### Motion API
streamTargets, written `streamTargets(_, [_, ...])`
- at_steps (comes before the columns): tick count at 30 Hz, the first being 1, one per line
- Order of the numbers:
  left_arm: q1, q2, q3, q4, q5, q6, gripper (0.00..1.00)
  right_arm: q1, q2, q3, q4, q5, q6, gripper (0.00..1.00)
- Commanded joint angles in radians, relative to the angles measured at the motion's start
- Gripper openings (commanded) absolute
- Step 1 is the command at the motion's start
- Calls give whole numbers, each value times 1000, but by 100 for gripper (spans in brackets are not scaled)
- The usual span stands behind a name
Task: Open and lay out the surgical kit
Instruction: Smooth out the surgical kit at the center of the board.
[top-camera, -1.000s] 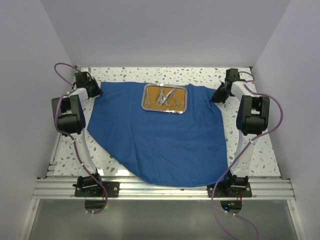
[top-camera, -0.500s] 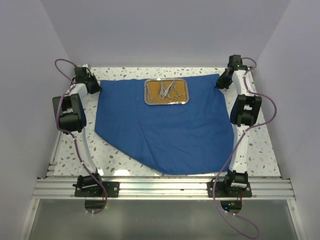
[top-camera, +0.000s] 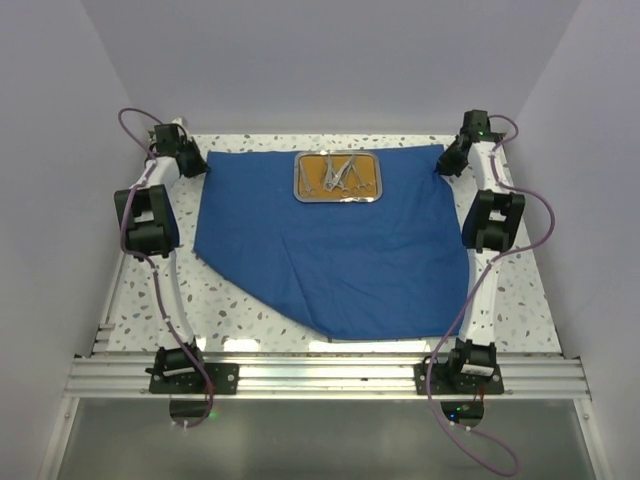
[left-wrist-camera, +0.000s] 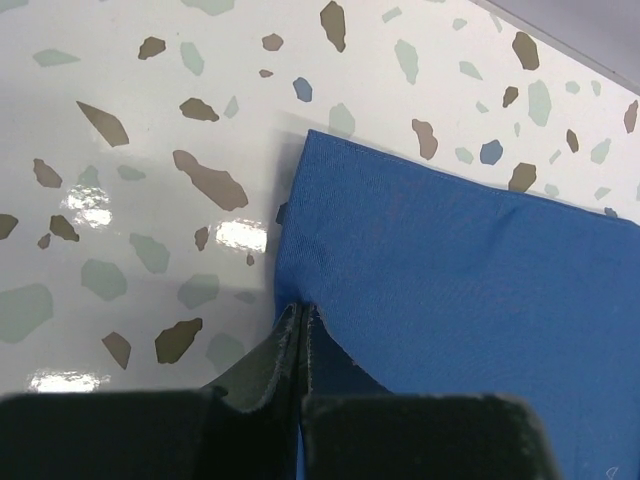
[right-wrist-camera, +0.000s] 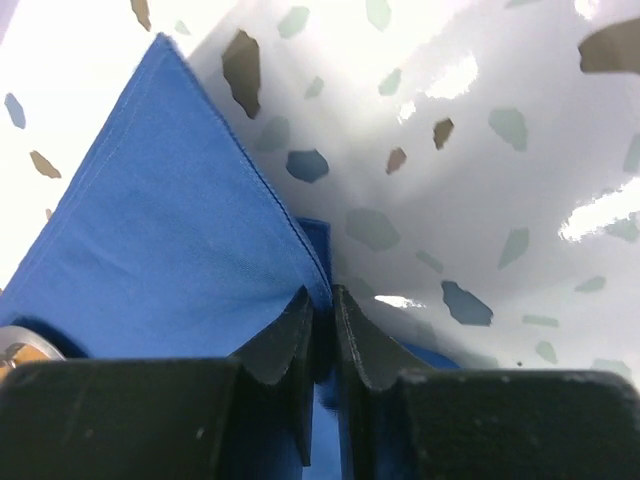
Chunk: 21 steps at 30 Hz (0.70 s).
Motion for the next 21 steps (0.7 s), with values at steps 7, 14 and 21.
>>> streamTargets(7, [15, -139, -55, 92, -22, -5, 72, -25, -110, -175, 214, 53, -8, 99])
streamTargets(14, [2, -345, -106, 65, -34, 14, 74, -25, -367, -335, 184, 141, -30, 99])
streamTargets(21, [-257, -562, -274, -156, -378, 89, 63, -20, -761, -629, 99, 176, -1, 99])
